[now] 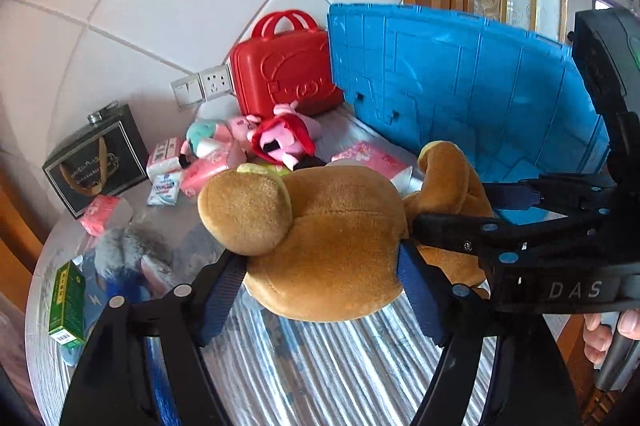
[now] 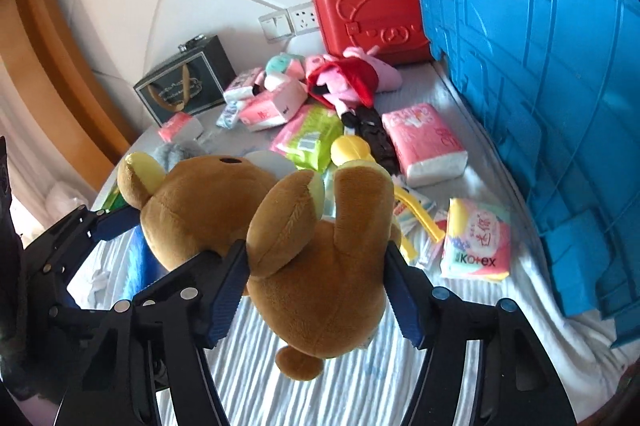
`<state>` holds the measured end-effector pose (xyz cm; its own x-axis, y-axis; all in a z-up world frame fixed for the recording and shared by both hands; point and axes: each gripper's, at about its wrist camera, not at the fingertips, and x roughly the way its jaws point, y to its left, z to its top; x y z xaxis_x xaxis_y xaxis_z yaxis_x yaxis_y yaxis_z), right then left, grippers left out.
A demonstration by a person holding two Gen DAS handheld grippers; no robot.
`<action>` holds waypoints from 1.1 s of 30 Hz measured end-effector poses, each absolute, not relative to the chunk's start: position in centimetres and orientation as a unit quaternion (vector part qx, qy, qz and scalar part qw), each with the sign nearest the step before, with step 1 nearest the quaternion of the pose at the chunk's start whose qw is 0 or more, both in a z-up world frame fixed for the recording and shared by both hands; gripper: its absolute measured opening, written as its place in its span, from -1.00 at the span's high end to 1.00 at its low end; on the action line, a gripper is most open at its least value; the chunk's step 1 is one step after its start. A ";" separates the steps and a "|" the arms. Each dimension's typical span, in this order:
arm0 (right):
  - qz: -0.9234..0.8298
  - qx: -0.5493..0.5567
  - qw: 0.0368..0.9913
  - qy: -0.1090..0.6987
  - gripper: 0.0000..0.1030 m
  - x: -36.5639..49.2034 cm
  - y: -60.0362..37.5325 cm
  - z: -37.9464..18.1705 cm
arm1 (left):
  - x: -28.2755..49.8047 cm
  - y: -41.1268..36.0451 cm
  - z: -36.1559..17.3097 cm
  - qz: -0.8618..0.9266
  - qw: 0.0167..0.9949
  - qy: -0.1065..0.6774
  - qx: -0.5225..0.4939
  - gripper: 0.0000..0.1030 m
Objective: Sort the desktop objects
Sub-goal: 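Carry the teddy bear with both tools over the blue crate, then open both tools to drop the teddy bear into the crate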
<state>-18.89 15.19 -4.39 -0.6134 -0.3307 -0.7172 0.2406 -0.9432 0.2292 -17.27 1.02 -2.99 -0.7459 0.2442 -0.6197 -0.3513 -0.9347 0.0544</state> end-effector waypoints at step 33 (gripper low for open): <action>-0.975 0.216 0.052 -0.013 -0.38 -19.5 53.3 14.0 | -20.8 39.6 12.0 0.958 0.191 0.081 -0.195 -0.51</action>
<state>-19.48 53.33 13.95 -0.9010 -0.1064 -0.4205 0.0954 -0.9943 0.0472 -20.83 39.58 12.03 -0.8505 0.3352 -0.4053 -0.3987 -0.9135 0.0812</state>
